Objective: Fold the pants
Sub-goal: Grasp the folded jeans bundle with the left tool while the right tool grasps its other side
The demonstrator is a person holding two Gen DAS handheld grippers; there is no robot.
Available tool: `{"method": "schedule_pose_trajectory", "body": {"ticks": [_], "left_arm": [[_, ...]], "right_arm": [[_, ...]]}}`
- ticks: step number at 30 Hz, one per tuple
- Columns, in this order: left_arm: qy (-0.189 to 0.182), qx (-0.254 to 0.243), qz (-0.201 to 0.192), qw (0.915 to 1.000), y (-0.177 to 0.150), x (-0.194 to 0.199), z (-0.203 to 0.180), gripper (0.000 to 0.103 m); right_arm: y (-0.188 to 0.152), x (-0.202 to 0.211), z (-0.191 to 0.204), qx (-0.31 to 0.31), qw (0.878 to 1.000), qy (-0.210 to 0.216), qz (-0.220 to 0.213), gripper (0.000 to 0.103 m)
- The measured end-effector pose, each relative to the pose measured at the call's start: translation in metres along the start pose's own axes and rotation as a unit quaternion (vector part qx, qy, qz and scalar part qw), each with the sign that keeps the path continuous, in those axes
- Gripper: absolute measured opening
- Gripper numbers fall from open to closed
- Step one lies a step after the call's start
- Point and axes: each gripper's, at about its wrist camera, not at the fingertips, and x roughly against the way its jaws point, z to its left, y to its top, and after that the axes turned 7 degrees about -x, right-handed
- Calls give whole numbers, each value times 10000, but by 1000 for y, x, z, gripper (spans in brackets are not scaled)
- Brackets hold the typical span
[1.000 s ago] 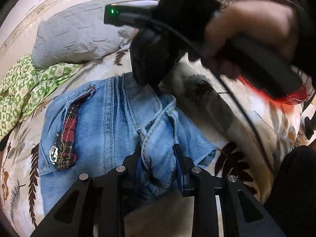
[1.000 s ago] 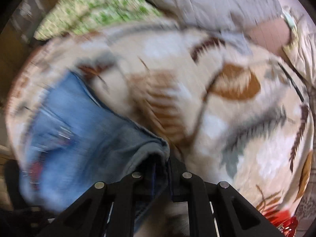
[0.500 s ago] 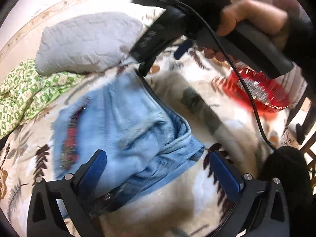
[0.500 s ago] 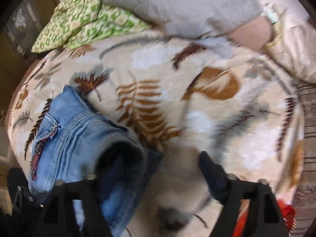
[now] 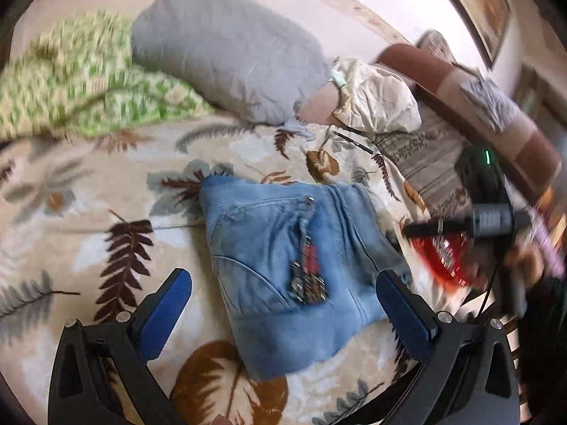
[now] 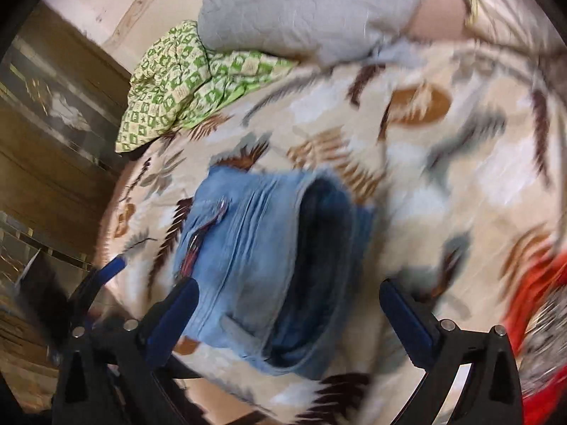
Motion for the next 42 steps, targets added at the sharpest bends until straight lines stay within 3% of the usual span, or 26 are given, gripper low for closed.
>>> {"method": "schedule_pose_trajectory", "body": {"ticks": [8, 13, 17, 19, 20, 22, 27, 35, 38, 42], "left_arm": [[-574, 504, 802, 9938, -6, -69, 21, 103], [-593, 879, 1246, 9865, -23, -105, 22, 103], [-701, 911, 1210, 9860, -21, -105, 23, 103], [-737, 1088, 1184, 9842, -21, -103, 27, 99], [-712, 1111, 1183, 9842, -22, -102, 27, 92], [-694, 894, 1185, 9865, -21, -99, 21, 66], [-357, 339, 1044, 9933, -12, -86, -1, 46], [-216, -165, 381, 9989, 23, -44, -17, 38], [-143, -286, 27, 9995, 42, -29, -9, 38], [-11, -280, -158, 9995, 60, -33, 17, 38]], "right_arm": [[-24, -47, -21, -631, 9965, 418, 355, 103], [-31, -74, -42, -1181, 9879, 961, 278, 102], [-36, -75, -42, -1140, 9876, 1073, 81, 102], [-39, -72, -41, -998, 9896, 1039, 5, 92], [-41, -71, -41, -950, 9905, 994, -26, 79], [-46, -68, -40, -894, 9911, 968, -165, 62], [-51, -61, -24, -541, 9943, 784, -487, 42], [-48, -25, 13, 44, 9920, 709, -1040, 35], [-32, -11, 33, 304, 9865, 765, -1418, 35], [-8, -16, 56, 464, 9816, 791, -1677, 35]]}}
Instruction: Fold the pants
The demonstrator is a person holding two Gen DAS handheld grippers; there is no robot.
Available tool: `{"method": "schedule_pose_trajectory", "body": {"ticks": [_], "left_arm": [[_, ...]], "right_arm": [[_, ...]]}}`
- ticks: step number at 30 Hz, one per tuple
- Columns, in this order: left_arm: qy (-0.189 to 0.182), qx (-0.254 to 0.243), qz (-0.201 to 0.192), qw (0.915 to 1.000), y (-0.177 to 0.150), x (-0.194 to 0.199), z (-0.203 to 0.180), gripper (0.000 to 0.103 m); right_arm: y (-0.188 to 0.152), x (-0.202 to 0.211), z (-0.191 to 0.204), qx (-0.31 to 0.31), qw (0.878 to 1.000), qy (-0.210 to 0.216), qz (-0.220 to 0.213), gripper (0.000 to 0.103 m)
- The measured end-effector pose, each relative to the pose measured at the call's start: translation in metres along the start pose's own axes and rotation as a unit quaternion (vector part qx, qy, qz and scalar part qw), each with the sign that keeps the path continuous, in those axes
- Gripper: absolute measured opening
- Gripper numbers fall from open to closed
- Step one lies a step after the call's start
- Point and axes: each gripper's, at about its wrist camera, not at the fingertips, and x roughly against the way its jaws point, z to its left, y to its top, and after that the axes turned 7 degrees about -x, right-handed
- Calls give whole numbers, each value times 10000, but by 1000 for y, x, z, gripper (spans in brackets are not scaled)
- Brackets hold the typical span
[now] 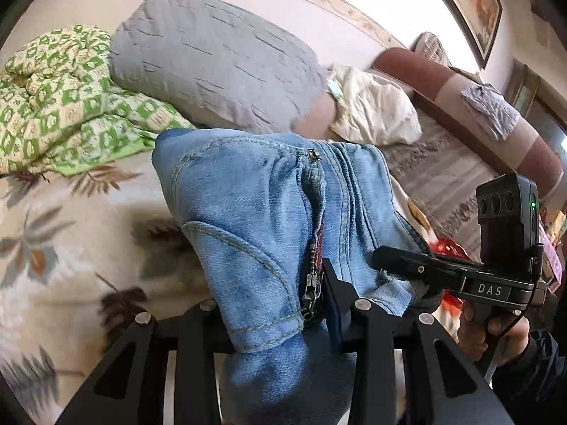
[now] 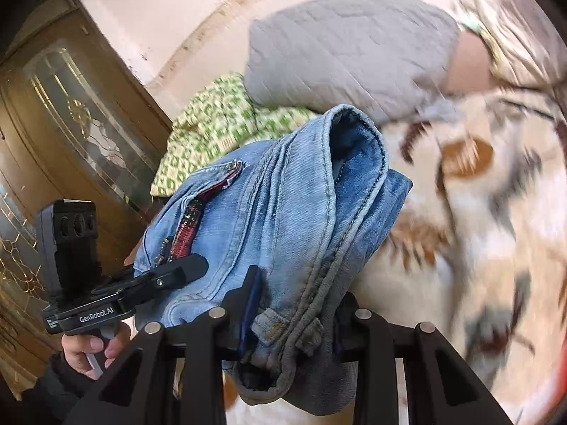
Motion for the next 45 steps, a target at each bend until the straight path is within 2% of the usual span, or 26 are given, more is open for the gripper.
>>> {"method": "schedule_pose_trajectory", "body": {"ticks": [2, 5, 7, 8, 9, 12, 14, 15, 16, 17, 19, 20, 22, 24, 25, 27, 29, 31, 33, 35, 37, 41, 45], "left_arm": [[-2, 73, 95, 9999, -1, -11, 13, 38], [11, 242, 609, 9979, -23, -44, 35, 39], [159, 311, 1037, 9940, -49, -70, 42, 48], [171, 337, 946, 9948, -58, -74, 44, 50], [110, 427, 792, 9959, -61, -72, 46, 51], [53, 594, 833, 9947, -60, -74, 50, 55], [63, 603, 876, 9943, -59, -75, 50, 59], [42, 701, 892, 9935, -60, -75, 54, 65], [37, 815, 900, 9926, -62, -76, 57, 75], [20, 941, 865, 9918, -63, -75, 61, 78], [21, 992, 797, 9919, -64, -67, 62, 89], [112, 927, 774, 9926, -63, -61, 60, 90], [254, 698, 797, 9940, -64, -46, 55, 92], [444, 317, 736, 9958, -64, -30, 47, 98], [516, 157, 676, 9963, -64, -24, 44, 98], [634, -246, 618, 9958, -67, -12, 33, 98], [824, -587, 685, 9925, -70, -6, 24, 98], [1095, -1032, 728, 9859, -75, -4, 13, 99], [1356, -1560, 704, 9759, -81, -1, 0, 99], [1401, -1976, 665, 9679, -83, 1, -11, 99], [1458, -2444, 619, 9567, -87, 4, -23, 99], [1848, -3420, 471, 9201, -95, 4, -40, 99], [2170, -4185, 674, 8793, -103, -12, -43, 99]], "right_arm": [[5, -18, -1, -66, 10000, 25, -5, 35], [-2, -47, -12, -310, 9992, -49, 233, 35], [-16, -74, -26, -497, 9965, -230, 625, 35], [-27, -88, -35, -597, 9940, -414, 824, 35], [-32, -92, -42, -668, 9935, -408, 825, 35], [-31, -92, -55, -999, 9912, -133, 854, 37], [-31, -94, -55, -932, 9913, -185, 907, 40], [-31, -94, -55, -910, 9915, -208, 911, 42], [-32, -95, -56, -935, 9912, -226, 908, 48], [-32, -97, -57, -1001, 9905, -233, 914, 51], [-30, -96, -62, -1204, 9882, -170, 931, 65], [-28, -93, -64, -1282, 9870, -115, 961, 68], [-24, -84, -66, -1361, 9850, -80, 1058, 80], [-17, -69, -64, -1197, 9875, -46, 1028, 83], [-13, -62, -62, -1064, 9897, -150, 948, 85], [-5, -49, -57, -858, 9924, -437, 761, 96], [2, -42, -52, -704, 9939, -554, 638, 98], [8, -38, -45, -575, 9942, -697, 585, 103], [14, -38, -39, -451, 9937, -871, 539, 103], [22, -44, -35, -445, 9921, -961, 675, 103], [32, -51, -33, -546, 9912, -851, 853, 103], [53, -67, -28, -670, 9895, -775, 1024, 103], [69, -89, -20, -549, 9867, -1061, 1101, 103]]}}
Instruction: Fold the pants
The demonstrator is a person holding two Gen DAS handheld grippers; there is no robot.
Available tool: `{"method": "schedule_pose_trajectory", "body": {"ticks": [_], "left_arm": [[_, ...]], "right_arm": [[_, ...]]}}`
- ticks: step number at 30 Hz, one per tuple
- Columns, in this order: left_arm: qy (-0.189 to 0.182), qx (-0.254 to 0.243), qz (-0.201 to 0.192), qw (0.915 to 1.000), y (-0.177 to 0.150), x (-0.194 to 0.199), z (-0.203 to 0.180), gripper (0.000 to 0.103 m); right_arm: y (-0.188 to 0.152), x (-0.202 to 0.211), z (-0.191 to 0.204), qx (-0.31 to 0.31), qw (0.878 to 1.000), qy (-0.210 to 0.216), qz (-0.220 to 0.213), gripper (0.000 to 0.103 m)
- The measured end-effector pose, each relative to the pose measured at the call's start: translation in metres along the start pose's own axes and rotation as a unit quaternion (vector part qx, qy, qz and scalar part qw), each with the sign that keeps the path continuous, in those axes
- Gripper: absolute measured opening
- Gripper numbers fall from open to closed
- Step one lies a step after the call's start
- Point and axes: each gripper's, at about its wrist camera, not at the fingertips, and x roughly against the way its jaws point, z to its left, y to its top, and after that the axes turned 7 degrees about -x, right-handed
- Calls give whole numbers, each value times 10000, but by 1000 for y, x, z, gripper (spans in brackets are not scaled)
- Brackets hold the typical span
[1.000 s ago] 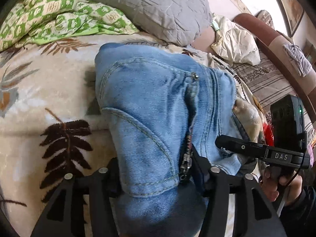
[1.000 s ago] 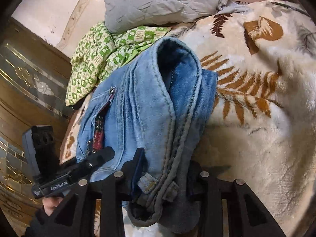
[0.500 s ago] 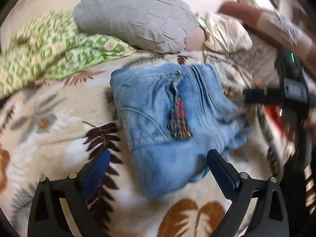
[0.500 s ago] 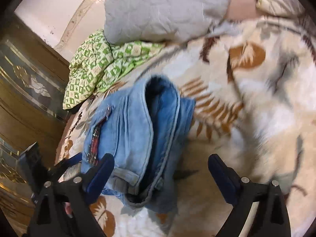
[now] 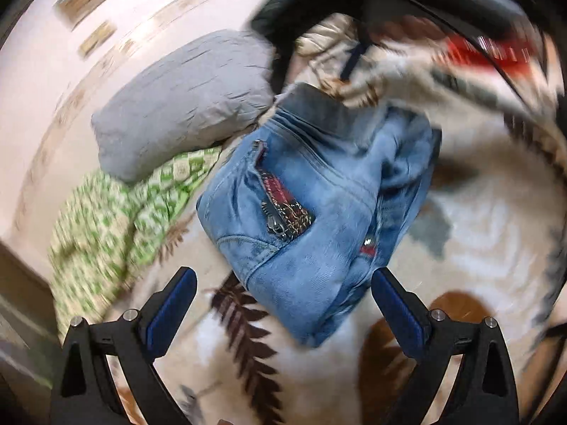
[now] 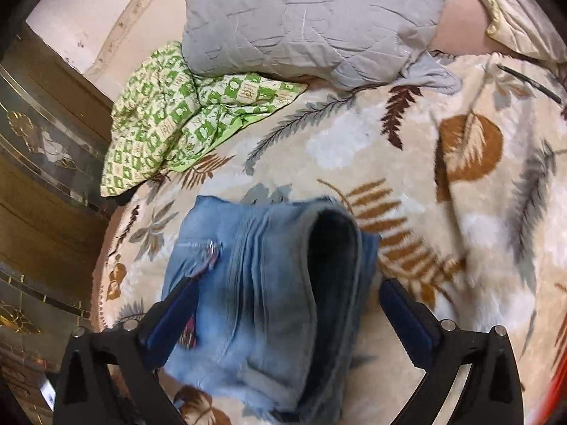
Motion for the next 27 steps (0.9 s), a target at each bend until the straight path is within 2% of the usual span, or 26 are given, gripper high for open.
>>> {"method": "schedule_pose_trajectory", "body": {"ticks": [3, 6, 7, 8, 9, 10, 11, 12, 14, 15, 16, 19, 22, 27], "left_arm": [[251, -683, 3, 9973, 2, -8, -11, 99], [177, -987, 17, 9950, 2, -15, -18, 99], [226, -1140, 83, 9932, 1, -19, -24, 97], [304, -1303, 139, 9909, -1, -22, -29, 92], [239, -1463, 179, 9888, -3, -25, -35, 79], [170, -1472, 179, 9888, -3, -25, -37, 69], [138, -1438, 171, 9894, -2, -25, -38, 66], [169, -1406, 174, 9898, -2, -25, -38, 57], [84, -1345, 257, 9906, 1, -26, -37, 45], [34, -1345, 251, 9906, 2, -26, -38, 34], [87, -1383, 248, 9900, 2, -26, -39, 32], [124, -1426, 215, 9895, 2, -27, -42, 27], [103, -1398, 210, 9899, 1, -25, -41, 26], [105, -1421, 206, 9896, 2, -26, -40, 25]], "right_arm": [[5, -9, 10, 250, 9986, -418, -186, 102], [6, -24, 14, 256, 9992, -297, 17, 99], [6, -28, 15, 273, 9992, -293, 47, 93], [5, -32, 17, 316, 9990, -320, 69, 89], [5, -34, 18, 341, 9988, -348, 79, 81], [4, -37, 19, 360, 9987, -354, 88, 74], [3, -39, 21, 406, 9986, -335, 109, 69], [2, -40, 22, 450, 9984, -325, 119, 58], [0, -40, 28, 608, 9975, -353, 45, 48], [-2, -40, 34, 767, 9961, -431, -32, 43], [-4, -39, 39, 934, 9940, -548, -113, 35], [-7, -36, 48, 1161, 9901, -742, -263, 27], [-7, -35, 50, 1247, 9886, -776, -320, 20], [-9, -33, 52, 1358, 9866, -820, -379, 16]]}}
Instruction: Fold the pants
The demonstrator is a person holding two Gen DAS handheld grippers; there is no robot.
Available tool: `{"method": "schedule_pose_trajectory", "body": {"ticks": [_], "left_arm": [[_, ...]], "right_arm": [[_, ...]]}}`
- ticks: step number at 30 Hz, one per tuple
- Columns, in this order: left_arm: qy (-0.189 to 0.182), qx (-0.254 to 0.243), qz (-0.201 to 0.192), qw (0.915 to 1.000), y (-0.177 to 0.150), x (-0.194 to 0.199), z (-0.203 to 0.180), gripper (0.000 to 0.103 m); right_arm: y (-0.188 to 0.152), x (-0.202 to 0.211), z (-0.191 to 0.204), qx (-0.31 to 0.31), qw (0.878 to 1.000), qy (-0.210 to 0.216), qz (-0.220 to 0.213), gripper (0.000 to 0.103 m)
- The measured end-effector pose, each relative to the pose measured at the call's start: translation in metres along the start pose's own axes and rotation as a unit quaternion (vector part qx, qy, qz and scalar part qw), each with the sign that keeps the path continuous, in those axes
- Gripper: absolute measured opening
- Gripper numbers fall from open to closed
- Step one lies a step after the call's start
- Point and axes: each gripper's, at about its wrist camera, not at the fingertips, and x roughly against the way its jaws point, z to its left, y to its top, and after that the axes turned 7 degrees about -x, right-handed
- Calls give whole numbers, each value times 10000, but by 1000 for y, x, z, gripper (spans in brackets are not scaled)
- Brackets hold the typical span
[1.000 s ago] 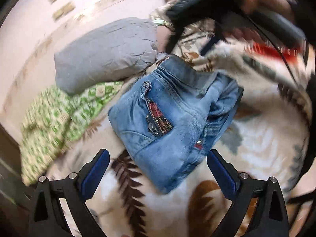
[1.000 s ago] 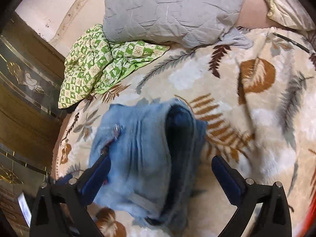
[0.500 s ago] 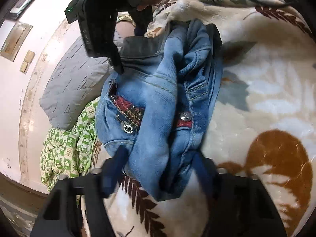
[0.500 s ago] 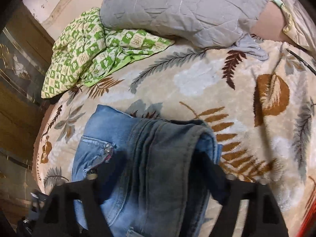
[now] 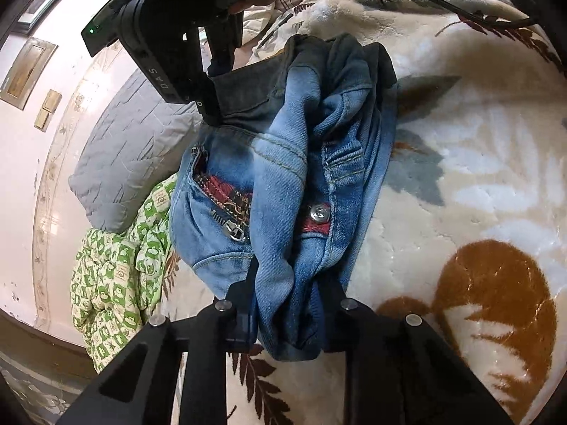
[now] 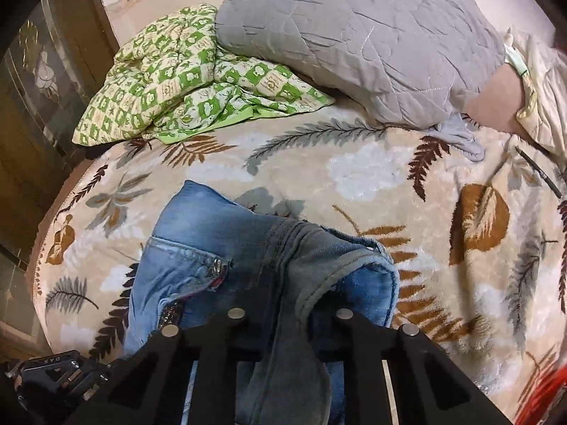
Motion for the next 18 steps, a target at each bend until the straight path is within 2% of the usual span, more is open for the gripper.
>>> {"method": "schedule_pose_trajectory", "body": {"ticks": [4, 6, 8, 18], "left_arm": [[-22, 33, -5, 10000, 0, 0, 0, 24], [-15, 30, -11, 10000, 0, 0, -1, 23], [-32, 46, 0, 10000, 1, 0, -2, 23], [-3, 115, 5, 9999, 2, 3, -5, 23]], "right_arm": [[2, 5, -4, -43, 9999, -42, -109, 14], [6, 10, -12, -135, 9994, -211, -253, 7], [10, 11, -26, -460, 9988, 50, -180, 7], [19, 3, -58, -1065, 9937, 327, -112, 7]]}}
